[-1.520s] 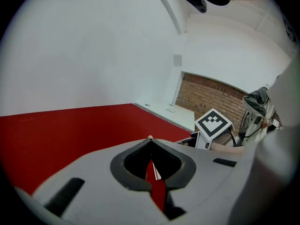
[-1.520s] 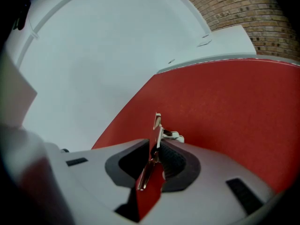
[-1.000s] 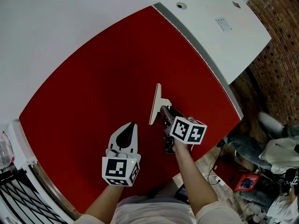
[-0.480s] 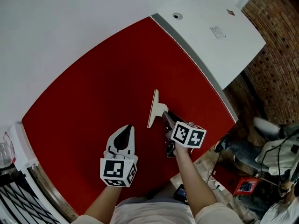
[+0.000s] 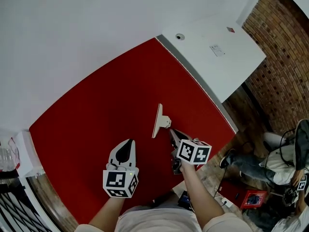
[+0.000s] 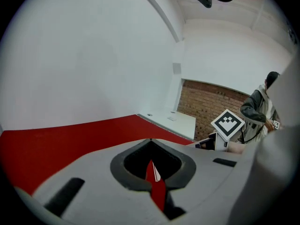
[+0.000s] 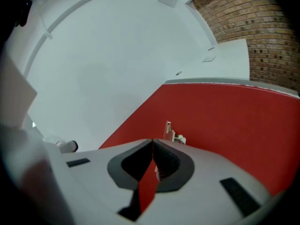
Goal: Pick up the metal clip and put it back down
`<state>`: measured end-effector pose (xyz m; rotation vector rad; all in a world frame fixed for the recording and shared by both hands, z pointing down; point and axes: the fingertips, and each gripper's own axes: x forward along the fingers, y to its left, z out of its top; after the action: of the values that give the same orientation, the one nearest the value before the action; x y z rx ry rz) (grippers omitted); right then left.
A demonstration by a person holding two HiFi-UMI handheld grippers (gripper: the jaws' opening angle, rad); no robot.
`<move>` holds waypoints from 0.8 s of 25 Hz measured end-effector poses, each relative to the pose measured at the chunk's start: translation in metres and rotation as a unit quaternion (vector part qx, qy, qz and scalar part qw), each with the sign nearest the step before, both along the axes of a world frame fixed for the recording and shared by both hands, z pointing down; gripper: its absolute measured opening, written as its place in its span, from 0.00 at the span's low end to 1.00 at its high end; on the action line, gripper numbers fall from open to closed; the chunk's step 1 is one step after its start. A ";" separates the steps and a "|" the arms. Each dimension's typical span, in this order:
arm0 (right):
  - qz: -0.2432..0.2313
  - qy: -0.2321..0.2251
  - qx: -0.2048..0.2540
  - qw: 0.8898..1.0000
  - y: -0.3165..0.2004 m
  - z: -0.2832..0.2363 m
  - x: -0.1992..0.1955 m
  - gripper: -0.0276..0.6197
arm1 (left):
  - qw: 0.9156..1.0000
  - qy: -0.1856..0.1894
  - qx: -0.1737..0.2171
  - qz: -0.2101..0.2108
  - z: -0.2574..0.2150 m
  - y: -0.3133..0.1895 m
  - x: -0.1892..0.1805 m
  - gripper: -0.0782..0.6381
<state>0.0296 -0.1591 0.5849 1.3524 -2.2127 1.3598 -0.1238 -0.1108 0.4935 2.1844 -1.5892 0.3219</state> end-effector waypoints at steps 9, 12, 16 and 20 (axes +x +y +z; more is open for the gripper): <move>-0.040 0.018 0.044 0.998 0.040 -0.062 -0.005 0.05 | 1.000 -0.004 0.012 0.000 -0.035 0.036 0.001 0.12; -0.061 0.046 0.079 0.994 0.054 -0.091 -0.007 0.05 | 1.000 -0.007 0.017 -0.002 -0.045 0.045 -0.001 0.12; -0.068 0.074 0.113 0.989 0.076 -0.123 -0.003 0.05 | 1.000 -0.006 0.025 -0.001 -0.062 0.059 -0.001 0.12; -0.067 0.088 0.140 0.984 0.094 -0.145 -0.001 0.05 | 0.999 -0.004 0.037 -0.001 -0.079 0.072 0.000 0.12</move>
<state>0.0282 -0.0651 0.4396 1.3236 -2.3876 0.8713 -0.1235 -0.0391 0.4149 2.2394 -1.6317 0.2756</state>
